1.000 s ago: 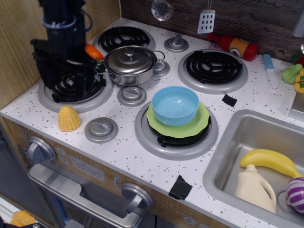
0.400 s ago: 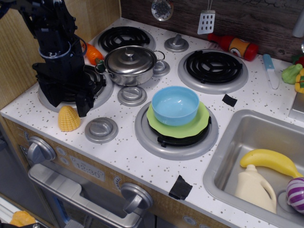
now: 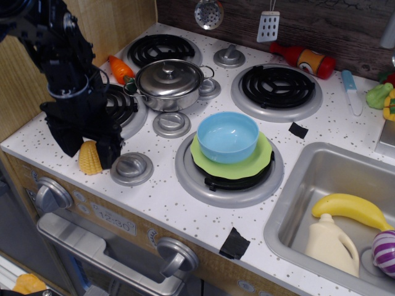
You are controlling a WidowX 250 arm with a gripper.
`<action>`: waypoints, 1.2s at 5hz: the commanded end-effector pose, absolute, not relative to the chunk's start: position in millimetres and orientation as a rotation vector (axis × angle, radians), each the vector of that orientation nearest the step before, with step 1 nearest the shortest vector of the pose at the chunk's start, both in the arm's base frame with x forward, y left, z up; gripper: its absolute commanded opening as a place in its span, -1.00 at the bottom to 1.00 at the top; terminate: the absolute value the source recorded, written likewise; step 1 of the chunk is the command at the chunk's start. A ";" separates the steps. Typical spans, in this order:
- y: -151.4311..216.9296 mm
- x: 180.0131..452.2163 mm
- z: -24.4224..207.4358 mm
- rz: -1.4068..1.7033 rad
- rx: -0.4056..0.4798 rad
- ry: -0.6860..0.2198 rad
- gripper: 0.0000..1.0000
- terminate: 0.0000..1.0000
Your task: Put corn into bowl
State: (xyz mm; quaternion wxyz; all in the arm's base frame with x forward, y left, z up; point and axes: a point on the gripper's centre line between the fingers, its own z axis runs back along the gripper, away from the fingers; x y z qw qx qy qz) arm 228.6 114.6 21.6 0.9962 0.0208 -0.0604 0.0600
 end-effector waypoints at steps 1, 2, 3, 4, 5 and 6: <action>120.7 233.4 18.8 0.117 0.010 -0.128 -1.00 -1.00; 123.1 238.3 16.7 0.109 -0.029 -0.108 -1.00 -1.00; 126.0 244.1 23.1 0.084 -0.046 -0.082 -1.00 -1.00; 118.7 247.4 56.9 0.113 0.027 -0.027 -1.00 -1.00; 98.9 251.8 101.8 0.191 0.079 0.035 -1.00 -1.00; 60.4 265.8 121.2 0.278 -0.009 0.064 -1.00 -1.00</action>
